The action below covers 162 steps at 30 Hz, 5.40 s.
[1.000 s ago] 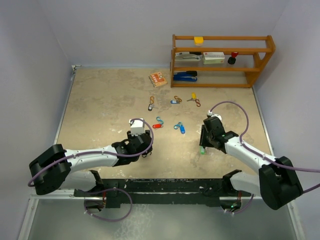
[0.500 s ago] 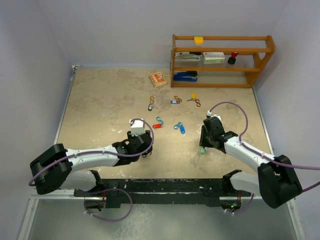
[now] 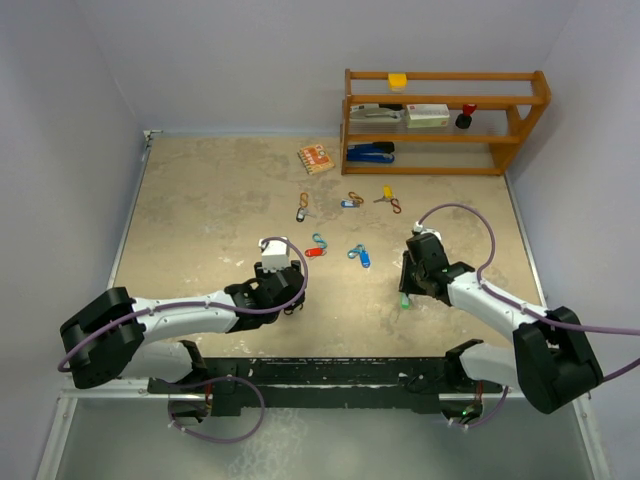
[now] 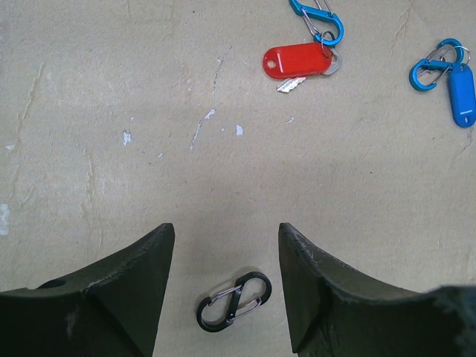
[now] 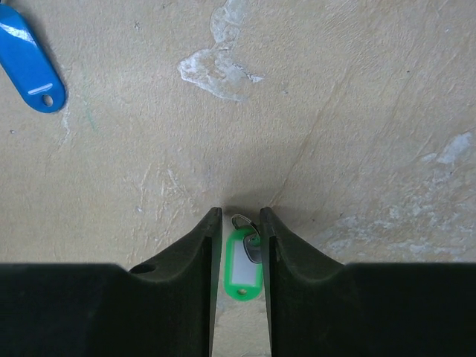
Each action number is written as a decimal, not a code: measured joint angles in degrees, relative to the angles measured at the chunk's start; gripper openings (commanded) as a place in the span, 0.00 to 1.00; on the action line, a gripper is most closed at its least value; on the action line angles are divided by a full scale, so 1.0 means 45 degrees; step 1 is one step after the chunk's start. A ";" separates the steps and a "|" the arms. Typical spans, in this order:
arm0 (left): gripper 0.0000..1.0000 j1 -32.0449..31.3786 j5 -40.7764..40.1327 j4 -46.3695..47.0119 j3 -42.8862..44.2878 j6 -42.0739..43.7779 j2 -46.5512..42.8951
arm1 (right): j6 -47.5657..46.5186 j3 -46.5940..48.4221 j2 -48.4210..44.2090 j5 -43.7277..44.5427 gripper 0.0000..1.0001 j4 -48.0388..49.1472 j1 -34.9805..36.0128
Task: Put the keys on the keyring
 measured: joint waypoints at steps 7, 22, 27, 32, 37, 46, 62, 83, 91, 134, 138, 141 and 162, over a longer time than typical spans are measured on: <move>0.55 0.0000 0.0000 0.0000 0.0000 0.0000 0.0015 | -0.0010 -0.0010 0.0000 -0.0049 0.24 0.0005 -0.0044; 0.55 0.0000 -0.0005 0.0000 -0.0005 0.0000 0.0112 | -0.0083 -0.0092 -0.0010 -0.0223 0.10 0.0015 -0.0049; 0.55 0.0000 -0.0005 0.0005 -0.0010 0.0000 0.0112 | -0.0087 -0.0092 -0.0039 -0.0223 0.03 0.0019 -0.0049; 0.55 0.0000 -0.0005 0.0005 -0.0019 0.0000 0.0112 | -0.0117 -0.0097 -0.0233 -0.0219 0.00 0.0015 -0.0049; 0.55 0.0000 -0.0005 0.0005 -0.0019 0.0000 0.0112 | -0.0223 -0.0097 -0.0418 -0.0223 0.00 0.0039 -0.0049; 0.55 0.0000 -0.0005 0.0010 -0.0019 0.0000 0.0155 | -0.1146 -0.0097 -0.1870 -0.0223 0.00 0.0724 -0.0049; 0.55 0.0000 -0.0034 0.0000 -0.0019 0.0000 0.0248 | -0.2103 -0.0782 -0.3832 -0.1200 0.00 0.2399 -0.0049; 0.55 -0.0126 0.1137 -0.0092 -0.0340 0.0534 0.0680 | -0.2200 -0.1141 -0.3497 -0.1603 0.00 0.3191 -0.0049; 0.55 -0.0194 0.2176 0.0704 -0.0661 0.0627 0.0525 | -0.2229 -0.1268 -0.3507 -0.1603 0.00 0.3279 -0.0049; 0.38 -0.3429 -0.1287 -0.0806 0.0359 -0.1297 0.2283 | -0.2239 -0.1428 -0.3857 -0.1889 0.00 0.3332 -0.0049; 0.33 -0.3483 -0.1501 -0.0996 0.0364 -0.1511 0.2297 | -0.2239 -0.1428 -0.3857 -0.1894 0.00 0.3332 -0.0049; 0.32 -0.3492 -0.1569 -0.1059 0.0364 -0.1540 0.2302 | -0.2239 -0.1428 -0.3857 -0.1894 0.00 0.3332 -0.0049; 0.00 -0.3555 -0.1889 -0.1360 0.0529 -0.1409 0.2302 | -0.2302 -0.1428 -0.3852 -0.2273 0.00 0.3395 -0.0049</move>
